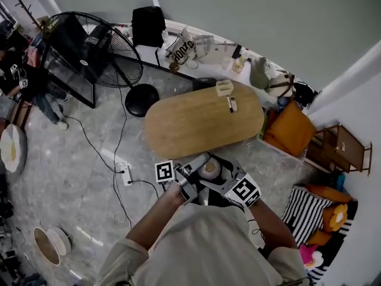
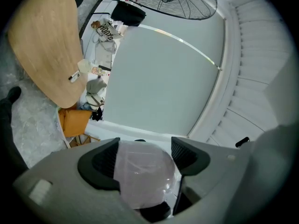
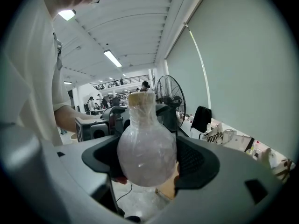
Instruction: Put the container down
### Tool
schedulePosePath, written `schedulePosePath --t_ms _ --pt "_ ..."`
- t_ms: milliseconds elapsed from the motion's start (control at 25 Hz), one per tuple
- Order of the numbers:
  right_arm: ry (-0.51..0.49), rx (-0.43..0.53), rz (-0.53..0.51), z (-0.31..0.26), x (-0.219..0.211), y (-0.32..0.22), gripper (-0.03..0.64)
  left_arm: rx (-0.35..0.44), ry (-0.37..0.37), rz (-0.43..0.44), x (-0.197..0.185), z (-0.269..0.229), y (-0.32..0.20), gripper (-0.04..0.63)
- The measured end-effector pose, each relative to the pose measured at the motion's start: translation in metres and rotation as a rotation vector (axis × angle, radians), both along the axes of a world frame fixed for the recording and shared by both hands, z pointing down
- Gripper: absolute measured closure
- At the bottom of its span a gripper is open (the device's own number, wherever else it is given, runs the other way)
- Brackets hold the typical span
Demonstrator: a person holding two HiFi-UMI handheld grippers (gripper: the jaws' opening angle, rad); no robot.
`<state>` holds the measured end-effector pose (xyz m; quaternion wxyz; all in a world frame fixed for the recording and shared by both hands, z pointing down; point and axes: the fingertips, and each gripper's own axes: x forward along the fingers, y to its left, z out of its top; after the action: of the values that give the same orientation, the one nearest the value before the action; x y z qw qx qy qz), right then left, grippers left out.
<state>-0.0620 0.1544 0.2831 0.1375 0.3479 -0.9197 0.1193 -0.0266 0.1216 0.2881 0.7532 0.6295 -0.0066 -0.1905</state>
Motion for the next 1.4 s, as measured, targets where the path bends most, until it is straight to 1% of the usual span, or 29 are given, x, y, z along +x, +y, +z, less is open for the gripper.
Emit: schedulePosePath --t_ms 160,360,520,600,680,800,1000,1120,1240,1400 --pt "-0.002 -0.036 -0.08 0.008 0.015 -0.03 0.241 -0.023 -0.015 -0.072 0.014 0.01 -0.033 0.255" --pt "-0.016 -0.066 -0.159 0.025 0.038 -0.072 0.241 -0.029 -0.061 -0.141 0.035 0.029 -0.077 0.255" --pt "-0.019 -0.094 -0.22 0.043 0.056 -0.107 0.241 -0.075 -0.032 -0.195 0.05 0.049 -0.113 0.255" --pt "-0.016 -0.101 -0.256 0.054 0.062 -0.122 0.241 -0.081 -0.024 -0.219 0.055 0.059 -0.129 0.255" --pt "-0.016 -0.109 -0.29 0.066 0.067 -0.135 0.241 -0.084 -0.027 -0.245 0.058 0.071 -0.143 0.255" --pt "-0.025 -0.126 -0.325 0.087 0.073 -0.152 0.241 -0.089 -0.053 -0.283 0.061 0.092 -0.162 0.255" --pt "-0.051 -0.158 -0.338 0.119 0.072 -0.18 0.241 -0.132 -0.102 -0.356 0.055 0.127 -0.189 0.255" --pt "-0.059 -0.174 -0.329 0.143 0.072 -0.197 0.241 -0.136 -0.133 -0.389 0.053 0.153 -0.206 0.255" --pt "-0.053 -0.193 -0.312 0.171 0.071 -0.214 0.242 -0.15 -0.142 -0.391 0.051 0.183 -0.222 0.255" --pt "-0.049 -0.218 -0.287 0.209 0.069 -0.239 0.242 -0.171 -0.155 -0.364 0.045 0.222 -0.245 0.255"
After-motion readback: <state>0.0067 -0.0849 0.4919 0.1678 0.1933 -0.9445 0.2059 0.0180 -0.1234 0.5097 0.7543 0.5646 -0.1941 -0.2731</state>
